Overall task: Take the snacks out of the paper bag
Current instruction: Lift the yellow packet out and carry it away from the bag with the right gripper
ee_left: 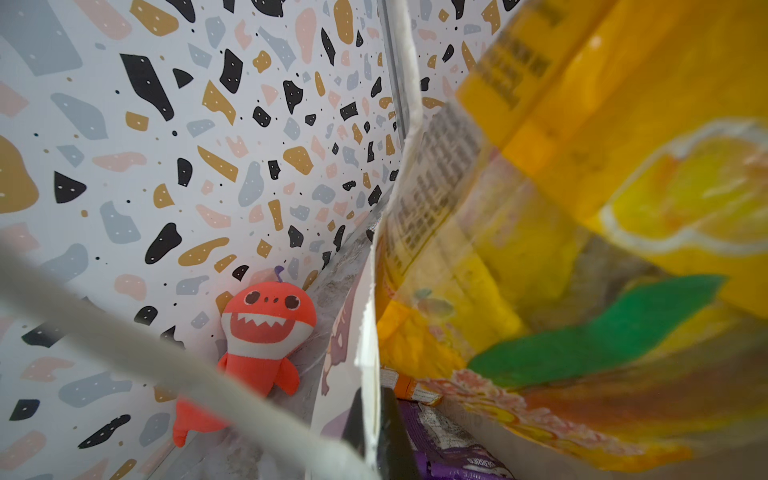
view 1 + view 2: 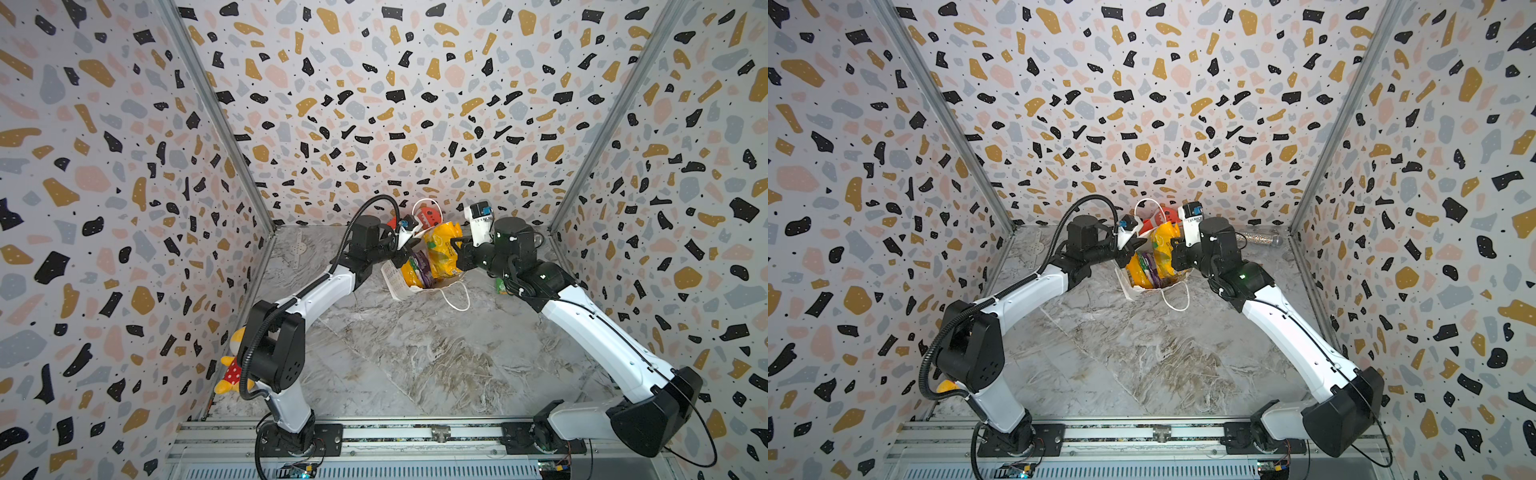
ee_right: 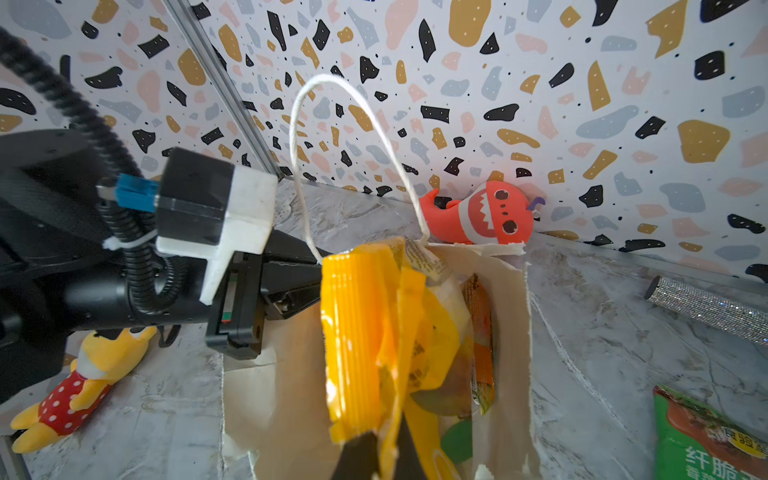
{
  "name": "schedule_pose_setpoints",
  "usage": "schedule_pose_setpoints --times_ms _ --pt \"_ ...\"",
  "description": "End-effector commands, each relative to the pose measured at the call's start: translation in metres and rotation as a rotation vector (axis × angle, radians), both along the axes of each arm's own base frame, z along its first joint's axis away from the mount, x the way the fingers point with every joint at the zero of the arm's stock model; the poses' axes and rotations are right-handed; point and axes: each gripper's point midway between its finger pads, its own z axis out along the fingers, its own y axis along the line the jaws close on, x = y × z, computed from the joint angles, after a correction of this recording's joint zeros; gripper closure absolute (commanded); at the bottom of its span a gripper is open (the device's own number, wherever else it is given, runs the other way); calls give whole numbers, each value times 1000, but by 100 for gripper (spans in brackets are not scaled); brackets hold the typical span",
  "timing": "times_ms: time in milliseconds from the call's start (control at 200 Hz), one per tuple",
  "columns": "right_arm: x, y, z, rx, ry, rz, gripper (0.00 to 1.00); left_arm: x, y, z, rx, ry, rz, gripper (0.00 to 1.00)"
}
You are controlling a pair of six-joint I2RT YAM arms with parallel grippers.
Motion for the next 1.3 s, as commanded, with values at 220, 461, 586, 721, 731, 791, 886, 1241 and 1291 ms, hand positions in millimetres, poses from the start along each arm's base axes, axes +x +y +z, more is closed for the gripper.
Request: schedule_pose_setpoints --times_ms 220,461,586,721,731,791,886,1241,1291 --pt "-57 -41 133 239 -333 8 100 -9 -3 29 -48 -66 -16 100" --pt "-78 -76 154 293 -412 -81 100 -9 -2 36 -64 -91 -12 100" --pt "-86 -99 162 331 -444 -155 100 -10 -2 36 -67 -90 -11 100" --pt "-86 -119 161 335 -448 -245 100 -11 0 37 -66 -96 -4 100" --pt "-85 -121 160 332 -445 -255 100 -11 0 36 -65 -95 -4 100" --pt "-78 -129 154 309 -426 -308 100 -12 0 37 -66 -96 -6 100" --pt "-61 -144 137 280 -373 -377 100 -13 0 38 -68 -98 -9 100" --pt "5 -228 34 502 -83 -584 100 -12 0 35 -68 -100 -6 100" --pt "8 -242 13 583 -42 -614 100 -12 0 35 -68 -100 -6 100"
